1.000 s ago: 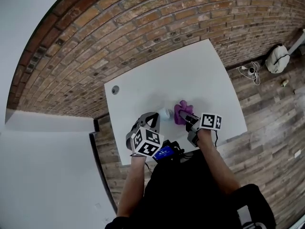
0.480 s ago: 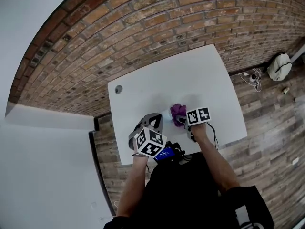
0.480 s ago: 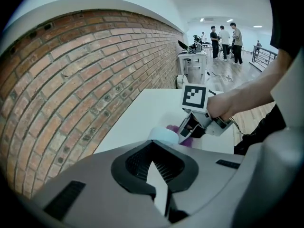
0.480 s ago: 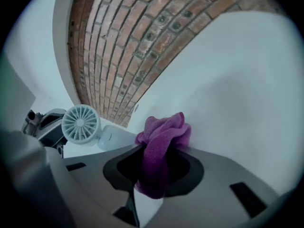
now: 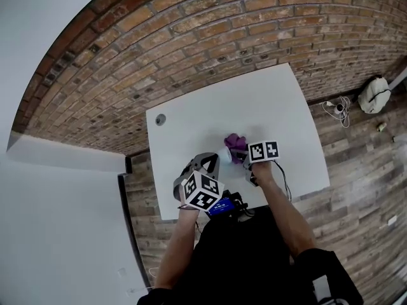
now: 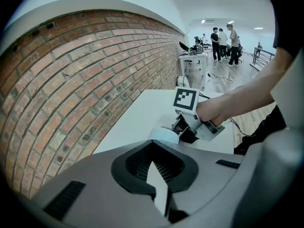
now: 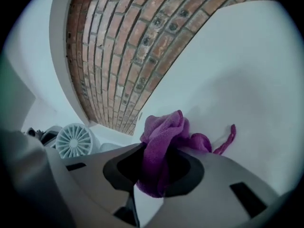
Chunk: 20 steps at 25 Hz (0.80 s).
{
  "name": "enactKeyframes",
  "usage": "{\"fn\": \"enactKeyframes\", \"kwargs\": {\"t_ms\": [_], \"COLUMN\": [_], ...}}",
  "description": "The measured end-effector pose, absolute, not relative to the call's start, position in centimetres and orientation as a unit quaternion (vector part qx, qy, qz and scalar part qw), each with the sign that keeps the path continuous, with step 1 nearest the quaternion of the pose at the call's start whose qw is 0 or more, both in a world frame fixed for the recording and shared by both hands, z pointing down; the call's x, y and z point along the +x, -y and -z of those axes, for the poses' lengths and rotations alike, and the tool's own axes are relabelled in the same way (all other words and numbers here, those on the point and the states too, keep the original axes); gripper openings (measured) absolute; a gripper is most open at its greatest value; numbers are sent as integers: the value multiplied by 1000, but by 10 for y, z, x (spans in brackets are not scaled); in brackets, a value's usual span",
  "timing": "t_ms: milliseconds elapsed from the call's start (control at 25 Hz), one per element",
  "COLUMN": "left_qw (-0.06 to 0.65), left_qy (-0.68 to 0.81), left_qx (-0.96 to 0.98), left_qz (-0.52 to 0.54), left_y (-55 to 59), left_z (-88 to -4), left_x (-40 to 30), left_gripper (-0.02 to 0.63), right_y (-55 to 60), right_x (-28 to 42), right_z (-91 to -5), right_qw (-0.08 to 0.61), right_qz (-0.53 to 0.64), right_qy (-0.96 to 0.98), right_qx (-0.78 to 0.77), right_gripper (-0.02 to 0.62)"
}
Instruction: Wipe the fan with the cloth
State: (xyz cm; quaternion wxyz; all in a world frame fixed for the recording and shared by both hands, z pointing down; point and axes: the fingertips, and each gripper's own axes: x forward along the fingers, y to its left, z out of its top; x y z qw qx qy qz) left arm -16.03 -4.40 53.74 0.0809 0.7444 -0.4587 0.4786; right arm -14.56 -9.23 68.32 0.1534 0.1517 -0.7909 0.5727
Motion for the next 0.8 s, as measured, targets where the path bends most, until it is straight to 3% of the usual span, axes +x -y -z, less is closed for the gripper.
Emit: {"fn": "enactKeyframes", "kwargs": {"t_ms": [280,360,640,800], "left_qw": [80,82,133,172], "left_qy": [457,455,415,380], "left_qx": [750,757,786,784], "left_qz": [-472,-462,-438,-459], "left_y": [45,45,20,6], "left_z": [-537,-536,-529,-551], "left_x": [-161,-161,-159,-154], "left_gripper": [-2,0,0,0], "right_y": [-3,17,135,125], "right_x": [-112,-103,-134,-172], "right_z": [-689,-682,-570,-550], "right_qw": [262,247,100,128], "right_qz": [-561,-553,-451,-407], "right_qy": [784,793,879,903], "right_qx": [43,66,117,47], "right_gripper": [94,94,94,94]}}
